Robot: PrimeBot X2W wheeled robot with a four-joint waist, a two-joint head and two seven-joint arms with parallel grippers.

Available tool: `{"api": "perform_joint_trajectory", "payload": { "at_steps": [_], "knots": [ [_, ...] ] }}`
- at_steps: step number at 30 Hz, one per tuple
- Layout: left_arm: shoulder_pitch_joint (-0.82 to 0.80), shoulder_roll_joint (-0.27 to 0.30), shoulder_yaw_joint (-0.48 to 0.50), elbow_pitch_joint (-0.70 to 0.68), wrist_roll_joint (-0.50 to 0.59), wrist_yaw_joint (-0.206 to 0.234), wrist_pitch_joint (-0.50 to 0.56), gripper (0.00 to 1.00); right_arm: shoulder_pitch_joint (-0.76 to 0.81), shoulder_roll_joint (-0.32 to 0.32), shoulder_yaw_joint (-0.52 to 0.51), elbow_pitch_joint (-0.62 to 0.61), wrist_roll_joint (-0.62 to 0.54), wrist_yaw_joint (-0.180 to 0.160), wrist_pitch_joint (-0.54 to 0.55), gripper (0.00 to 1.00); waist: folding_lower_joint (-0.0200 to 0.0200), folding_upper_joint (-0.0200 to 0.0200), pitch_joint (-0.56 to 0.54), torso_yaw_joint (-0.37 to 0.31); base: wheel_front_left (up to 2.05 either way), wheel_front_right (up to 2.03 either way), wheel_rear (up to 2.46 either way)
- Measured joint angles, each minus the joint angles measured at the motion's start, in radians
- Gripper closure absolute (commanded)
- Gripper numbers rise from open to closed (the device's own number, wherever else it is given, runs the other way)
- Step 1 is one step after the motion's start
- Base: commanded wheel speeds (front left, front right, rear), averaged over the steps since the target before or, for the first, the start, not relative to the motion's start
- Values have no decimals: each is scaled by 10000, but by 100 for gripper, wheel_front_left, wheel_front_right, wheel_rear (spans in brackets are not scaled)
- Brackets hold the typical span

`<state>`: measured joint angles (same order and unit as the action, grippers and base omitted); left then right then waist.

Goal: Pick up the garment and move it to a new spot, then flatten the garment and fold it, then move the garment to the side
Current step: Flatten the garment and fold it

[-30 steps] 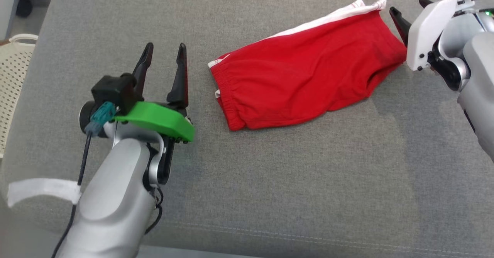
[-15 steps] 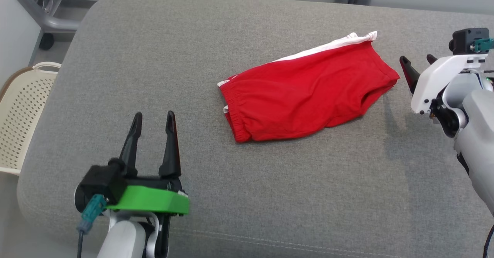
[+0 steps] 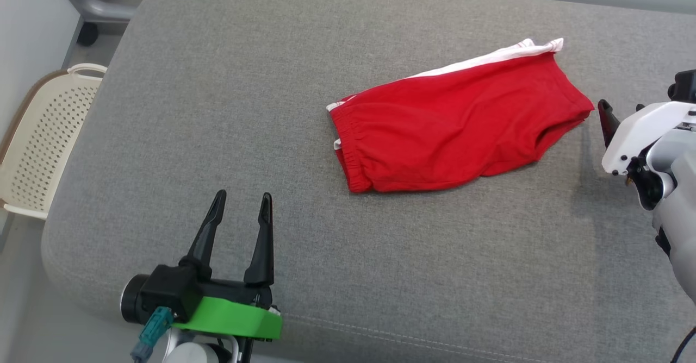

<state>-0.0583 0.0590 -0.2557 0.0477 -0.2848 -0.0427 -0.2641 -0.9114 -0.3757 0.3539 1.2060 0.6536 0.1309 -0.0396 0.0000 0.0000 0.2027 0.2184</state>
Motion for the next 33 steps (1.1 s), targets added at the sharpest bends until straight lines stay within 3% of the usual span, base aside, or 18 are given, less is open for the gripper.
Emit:
{"api": "perform_joint_trajectory", "payload": {
  "at_steps": [16,17,18,20,21,33],
  "knots": [
    [-147,-67,-4,86,100,-102,0,0,-366,364,-314,746,-247,0,311,0,0,0,688,476,0,0,0],
    [-153,-67,-12,88,36,-100,0,0,-365,405,-339,755,-247,0,405,15,0,0,716,497,0,0,0],
    [-166,-67,-29,90,0,-90,0,0,-365,441,-351,761,-251,0,466,53,0,0,741,514,0,0,0],
    [-205,-69,-63,90,-38,-48,0,0,-368,466,-380,759,-314,0,589,95,0,0,777,537,0,0,0],
    [-218,-69,-82,102,-59,-25,0,0,-368,472,-403,759,-324,0,602,100,0,0,781,545,0,0,0],
    [-213,-75,-184,345,-211,79,0,0,77,819,-915,817,-84,0,449,100,0,0,286,447,0,0,0]
  ]
}}
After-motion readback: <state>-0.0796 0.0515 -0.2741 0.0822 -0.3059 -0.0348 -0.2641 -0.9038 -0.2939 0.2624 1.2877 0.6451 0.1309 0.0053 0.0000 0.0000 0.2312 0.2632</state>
